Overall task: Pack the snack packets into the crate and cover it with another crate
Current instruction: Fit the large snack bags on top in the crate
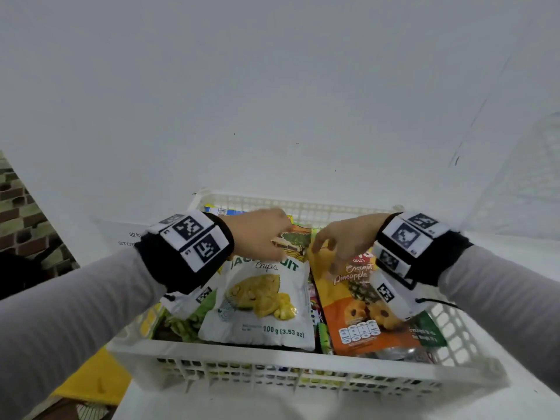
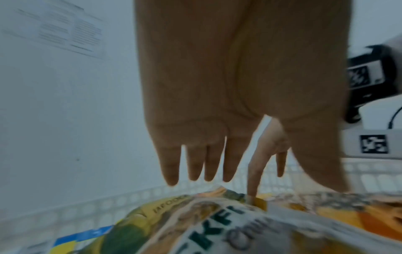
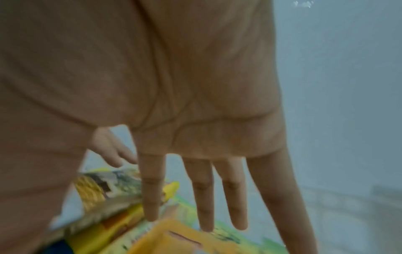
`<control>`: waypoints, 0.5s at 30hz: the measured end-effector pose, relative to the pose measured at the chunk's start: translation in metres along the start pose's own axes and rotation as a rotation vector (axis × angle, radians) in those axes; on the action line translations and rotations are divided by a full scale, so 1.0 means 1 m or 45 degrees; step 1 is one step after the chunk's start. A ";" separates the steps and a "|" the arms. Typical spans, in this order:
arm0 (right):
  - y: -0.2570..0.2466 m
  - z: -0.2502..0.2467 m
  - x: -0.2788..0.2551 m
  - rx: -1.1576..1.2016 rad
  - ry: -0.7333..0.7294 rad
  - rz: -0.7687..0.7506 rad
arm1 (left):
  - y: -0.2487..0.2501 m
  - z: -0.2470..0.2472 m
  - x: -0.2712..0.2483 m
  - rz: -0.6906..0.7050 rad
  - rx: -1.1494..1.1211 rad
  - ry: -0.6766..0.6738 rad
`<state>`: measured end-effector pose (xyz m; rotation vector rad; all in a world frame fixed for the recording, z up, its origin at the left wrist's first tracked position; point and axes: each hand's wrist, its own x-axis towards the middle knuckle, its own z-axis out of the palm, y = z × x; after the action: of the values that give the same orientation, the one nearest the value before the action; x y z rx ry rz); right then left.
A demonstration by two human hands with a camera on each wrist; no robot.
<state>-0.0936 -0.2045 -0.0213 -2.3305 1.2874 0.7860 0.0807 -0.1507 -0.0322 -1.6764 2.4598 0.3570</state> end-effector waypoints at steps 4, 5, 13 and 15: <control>0.024 0.011 -0.007 -0.327 -0.239 0.134 | 0.013 0.012 0.006 0.037 0.236 -0.418; 0.029 0.016 -0.008 -0.390 -0.274 0.170 | 0.013 0.017 0.008 0.040 0.279 -0.455; 0.043 0.039 -0.017 -0.070 -0.326 0.226 | 0.017 0.046 0.025 0.029 0.371 -0.507; 0.041 0.042 -0.019 -0.102 -0.299 0.205 | 0.018 0.049 0.027 0.011 0.376 -0.495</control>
<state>-0.1493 -0.1897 -0.0438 -2.1349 1.3716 1.1456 0.0535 -0.1552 -0.0842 -1.3333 2.1149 0.2735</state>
